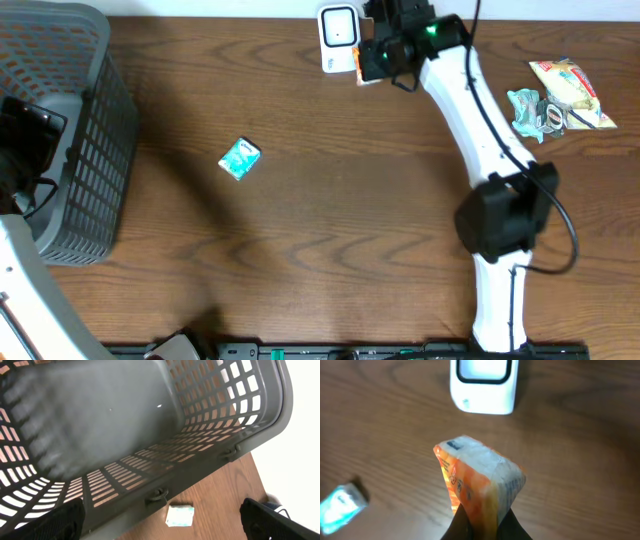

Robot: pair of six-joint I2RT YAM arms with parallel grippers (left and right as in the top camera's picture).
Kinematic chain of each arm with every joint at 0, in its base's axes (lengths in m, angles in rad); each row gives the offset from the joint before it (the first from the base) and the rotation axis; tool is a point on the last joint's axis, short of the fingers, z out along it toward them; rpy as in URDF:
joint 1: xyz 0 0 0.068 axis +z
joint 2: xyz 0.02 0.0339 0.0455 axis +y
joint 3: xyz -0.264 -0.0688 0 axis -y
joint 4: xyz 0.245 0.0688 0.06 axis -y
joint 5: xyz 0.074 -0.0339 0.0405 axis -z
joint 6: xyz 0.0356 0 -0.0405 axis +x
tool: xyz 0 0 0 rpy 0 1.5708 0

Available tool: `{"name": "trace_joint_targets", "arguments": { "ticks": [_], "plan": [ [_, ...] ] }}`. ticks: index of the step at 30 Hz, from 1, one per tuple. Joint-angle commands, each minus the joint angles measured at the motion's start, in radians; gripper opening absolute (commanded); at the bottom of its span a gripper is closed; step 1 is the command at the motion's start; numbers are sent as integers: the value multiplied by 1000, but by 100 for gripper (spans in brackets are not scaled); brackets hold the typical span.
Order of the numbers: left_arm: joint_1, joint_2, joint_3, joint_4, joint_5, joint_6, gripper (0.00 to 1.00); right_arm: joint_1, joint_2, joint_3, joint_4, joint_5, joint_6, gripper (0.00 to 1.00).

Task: Scan the item barcode
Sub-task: 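Hold the orange pack's barcode against the white scanner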

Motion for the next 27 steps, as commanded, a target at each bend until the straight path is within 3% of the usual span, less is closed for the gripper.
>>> {"name": "trace_joint_targets", "arguments": {
  "ticks": [1,12,19,22,27],
  "plan": [
    [3,-5,14,-1,-5,-8,98,3,58,146,26,85,-30,1],
    [3,-5,14,-1,-5,-8,98,36,128,146,346,263,-246,1],
    [3,-5,14,-1,-5,-8,98,70,238,146,468,346,-589,1],
    [3,-5,14,-1,-5,-8,98,84,270,146,515,465,-655,1],
    [3,-5,14,-1,-5,-8,97,104,289,146,548,479,-840,1]
  ]
}}
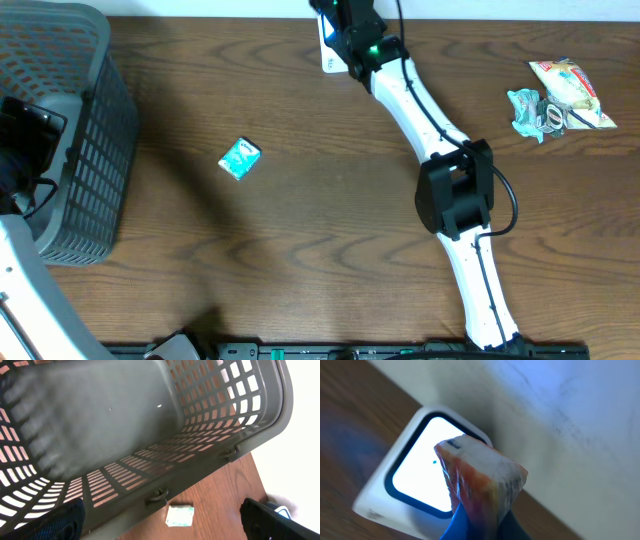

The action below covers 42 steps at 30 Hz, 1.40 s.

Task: Scan the item barcode
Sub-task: 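Hold the orange pack's barcode against the white scanner, then carry the orange Kleenex pack right and drop it by the snack bag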

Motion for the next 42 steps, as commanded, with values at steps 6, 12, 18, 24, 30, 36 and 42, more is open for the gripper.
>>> {"name": "trace_joint_targets", "arguments": {
  "ticks": [6,12,18,24,30,36,42],
  "plan": [
    [3,-5,14,-2,-5,-8,98,23,-10,14,29,67,-227,1],
    [3,-5,14,-2,-5,-8,98,31,-9,14,17,52,-220,1],
    [3,-5,14,-2,-5,-8,97,38,-10,15,13,55,-174,1],
    [3,-5,14,-2,-5,-8,98,32,-50,17,-57,60,-103,1],
    [3,-5,14,-2,-5,-8,98,-43,-163,17,-226,37,111,1],
    [3,-5,14,-2,-5,-8,98,-189,-217,17,-480,18,216,1],
    [3,-5,14,-2,-5,-8,97,-350,-216,-10,-673,18,349,1]
  ]
}}
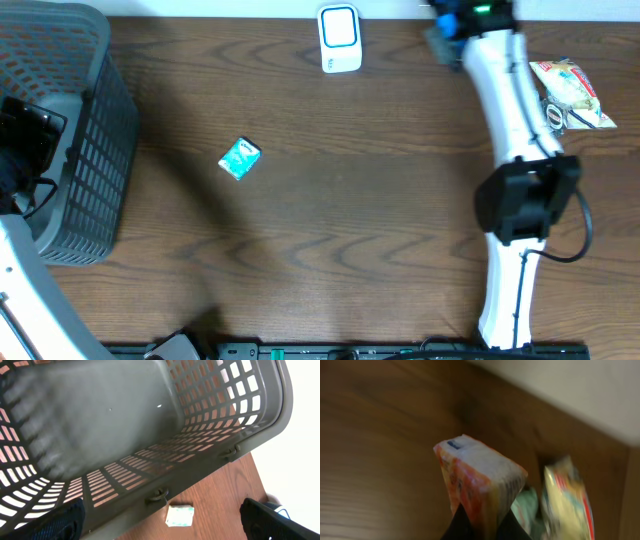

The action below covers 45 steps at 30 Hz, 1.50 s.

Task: Scan the item barcode
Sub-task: 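Carry the orange Kleenex pack right and drop it by the snack bag, then move the right gripper left to the teal Kleenex pack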

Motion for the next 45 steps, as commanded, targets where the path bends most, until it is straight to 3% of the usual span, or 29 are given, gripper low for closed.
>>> {"name": "trace_joint_targets", "arguments": {
  "ticks": [1,13,14,15,16,18,24,27,33,41,45],
  "plan": [
    [3,-5,14,-2,-5,-8,98,-79,0,-28,-50,0,149,1],
    [3,-5,14,-2,-5,-8,98,-233,0,-172,-90,6,189,2],
    [3,-5,14,-2,-5,-8,98,-237,0,-180,-88,15,189,8],
    [3,-5,14,-2,-5,-8,98,-240,0,-183,-88,25,189,31],
    [3,-5,14,-2,-5,-8,98,-243,0,-186,-88,39,190,42],
    [3,-5,14,-2,-5,-8,98,-245,0,-187,-88,67,190,43],
    [3,-5,14,-2,-5,-8,98,-233,-8,-185,-102,115,190,72],
    [3,-5,14,-2,-5,-8,98,-217,-21,-185,-103,113,190,80],
    [3,-5,14,-2,-5,-8,98,-156,-68,-185,-86,23,190,84],
    [3,-5,14,-2,-5,-8,98,-38,-109,-185,-78,-363,190,99],
    [3,-5,14,-2,-5,-8,98,13,-109,-185,-81,-536,191,99]
  ]
}}
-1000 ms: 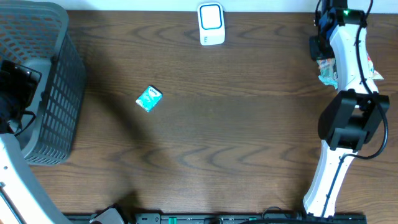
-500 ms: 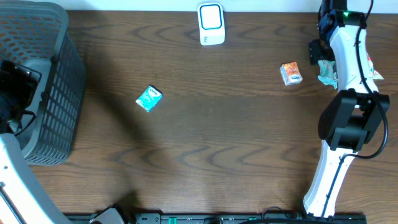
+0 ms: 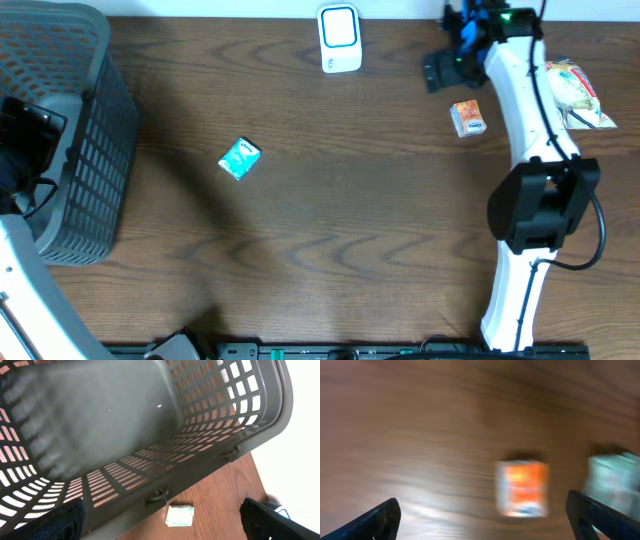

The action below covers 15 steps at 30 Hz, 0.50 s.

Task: Scan the item barcode
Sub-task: 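Move the right gripper left to the teal Kleenex pack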

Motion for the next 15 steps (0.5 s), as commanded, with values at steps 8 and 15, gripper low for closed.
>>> {"name": "trace_joint_targets", "arguments": {
  "ticks": [8,15],
  "plan": [
    [3,-5,14,-2,-5,-8,98,134,-23,-2,-17,-541,154,99],
    [3,-5,14,-2,-5,-8,98,234,-23,-3,-18,-576,174,99]
  ]
}}
